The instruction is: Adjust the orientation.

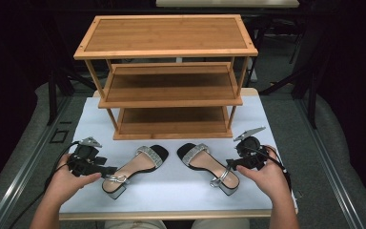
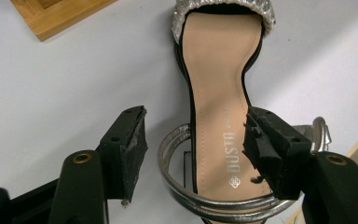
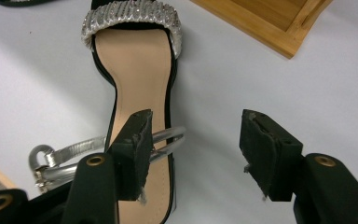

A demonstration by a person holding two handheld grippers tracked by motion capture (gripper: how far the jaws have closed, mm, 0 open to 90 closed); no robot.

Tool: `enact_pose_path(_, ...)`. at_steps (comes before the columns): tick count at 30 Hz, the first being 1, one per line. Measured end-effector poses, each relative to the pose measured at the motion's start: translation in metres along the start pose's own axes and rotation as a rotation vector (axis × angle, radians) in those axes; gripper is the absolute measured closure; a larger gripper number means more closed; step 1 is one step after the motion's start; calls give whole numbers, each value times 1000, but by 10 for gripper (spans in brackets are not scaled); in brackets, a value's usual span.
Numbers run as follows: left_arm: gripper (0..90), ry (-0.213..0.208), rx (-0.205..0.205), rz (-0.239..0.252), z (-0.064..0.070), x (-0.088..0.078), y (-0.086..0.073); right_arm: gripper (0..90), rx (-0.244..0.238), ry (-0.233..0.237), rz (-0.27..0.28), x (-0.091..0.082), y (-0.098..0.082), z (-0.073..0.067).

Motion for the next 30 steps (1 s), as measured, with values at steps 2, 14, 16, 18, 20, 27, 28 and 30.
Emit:
enact_pose_path(2, 386, 1, -9, -2, -3, 0, 0, 431, 9, 5, 17, 2, 0, 3)
enact_pose_path(14, 387, 36, -41, 46, -12, -9, 9, 410, 11, -10, 77, 8, -2, 18)
enact_pose_path(16, 387, 32, -34, 40, -12, -12, 8, 410, 22, 10, 108, 6, -1, 18)
enact_pose_path(18, 387, 33, -24, 31, -13, -13, 8, 410, 25, 8, 113, 6, -1, 18)
enact_pose_path(20, 387, 37, -28, 24, -14, -15, 9, 399, 46, 4, 132, 4, 0, 17)
enact_pose_path(27, 385, 70, -8, -9, -13, -18, 16, 389, 114, -1, 133, 4, 0, 20)
enact_pose_path(28, 373, 72, -9, -9, -12, -19, 18, 389, 114, 5, 143, 4, 0, 20)
enact_pose_path(30, 360, 66, -11, -13, -11, -20, 21, 389, 122, 3, 142, 3, -1, 21)
Point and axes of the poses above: each handheld gripper's, and its own axes: x roughly forward along the jaws, y roughly out of its top, z roughly to its right, the point moved 4 cm from there along x, roughly forward along the jaws, and after that the axes turned 2 degrees about y, right-handed, at the moved point
